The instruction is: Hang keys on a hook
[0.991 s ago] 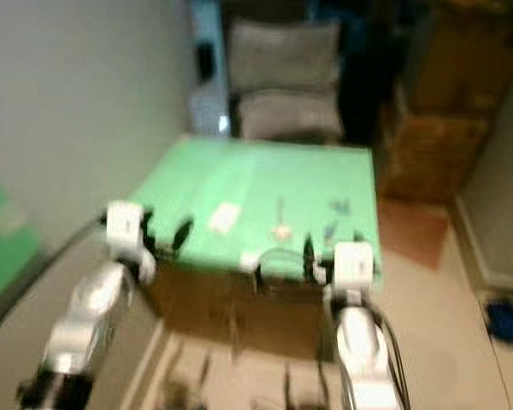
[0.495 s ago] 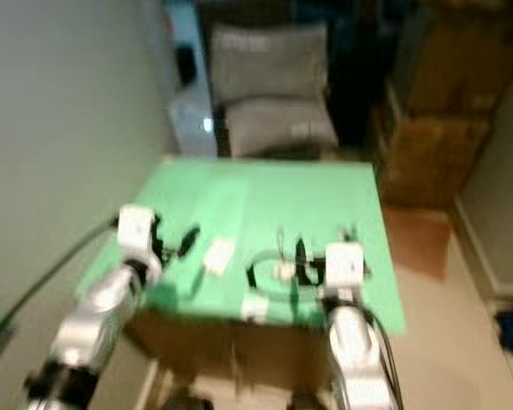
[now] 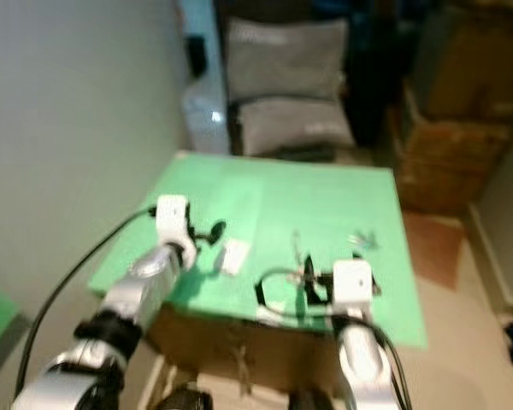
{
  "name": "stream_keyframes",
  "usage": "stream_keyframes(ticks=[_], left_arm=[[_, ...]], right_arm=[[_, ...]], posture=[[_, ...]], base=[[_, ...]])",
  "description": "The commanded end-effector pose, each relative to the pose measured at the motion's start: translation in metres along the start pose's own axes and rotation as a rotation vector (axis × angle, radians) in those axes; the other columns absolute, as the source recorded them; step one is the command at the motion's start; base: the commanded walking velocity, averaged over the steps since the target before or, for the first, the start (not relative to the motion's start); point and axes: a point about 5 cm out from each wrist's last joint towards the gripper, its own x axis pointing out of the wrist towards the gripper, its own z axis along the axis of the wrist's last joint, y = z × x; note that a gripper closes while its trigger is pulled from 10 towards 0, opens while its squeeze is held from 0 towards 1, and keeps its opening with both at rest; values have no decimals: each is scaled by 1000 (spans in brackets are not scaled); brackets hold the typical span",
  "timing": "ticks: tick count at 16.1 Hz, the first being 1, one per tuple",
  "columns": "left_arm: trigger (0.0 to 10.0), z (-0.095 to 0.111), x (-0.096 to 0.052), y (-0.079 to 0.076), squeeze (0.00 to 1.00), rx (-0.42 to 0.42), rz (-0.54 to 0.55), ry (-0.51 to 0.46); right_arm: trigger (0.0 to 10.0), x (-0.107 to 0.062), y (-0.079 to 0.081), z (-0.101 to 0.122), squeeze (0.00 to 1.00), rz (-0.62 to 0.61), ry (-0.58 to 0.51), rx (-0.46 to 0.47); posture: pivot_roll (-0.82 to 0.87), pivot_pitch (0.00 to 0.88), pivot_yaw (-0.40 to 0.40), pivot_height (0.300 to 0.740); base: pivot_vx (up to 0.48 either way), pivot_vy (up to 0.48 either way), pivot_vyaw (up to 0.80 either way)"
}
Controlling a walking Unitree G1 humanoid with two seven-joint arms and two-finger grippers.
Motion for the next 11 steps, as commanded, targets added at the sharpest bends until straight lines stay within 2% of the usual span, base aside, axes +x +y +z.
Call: stream_keyframes(ticks=[1, 2, 3, 4, 6, 7, 10, 11], left_arm=[[10000, 1, 3, -6, 0, -5, -5, 16], [10000, -3, 3, -10, 0, -20, -8, 38], [10000, -6, 2, -14, 0, 6, -24, 48], [10000, -12, -3, -15, 0, 70, -45, 59], [10000, -23, -10, -12, 0, 133, -28, 104], [10000, -29, -12, -11, 0, 138, -13, 127], [10000, -32, -12, -10, 0, 107, 32, 155], [10000, -30, -12, -11, 0, 43, 39, 169]], right_arm=[[10000, -2, 1, 2, 0, 10, 1, -12], [10000, -6, 2, 1, 0, 14, 9, -16], [10000, -8, 2, 1, 0, 14, 14, -17], [10000, -10, 2, 1, 0, 10, 17, -19], [10000, -9, 1, 1, 0, 9, 21, -19], [10000, -9, 1, 1, 0, 12, 25, -21], [10000, -8, 2, 1, 0, 32, 33, -32], [10000, -8, 1, 2, 0, 43, 34, -39]], posture=[[-139, 24, 102, 682], [-145, 32, 104, 682], [-147, 37, 105, 682], [-148, 38, 106, 682], [-140, 40, 101, 682], [-137, 39, 95, 682], [-136, 37, 80, 682], [-140, 36, 75, 682]], base=[[0, 0, 0], [0, 0, 0], [0, 0, 0], [0, 0, 0], [0, 0, 0], [0, 0, 0], [0, 0, 0], [0, 0, 0]])
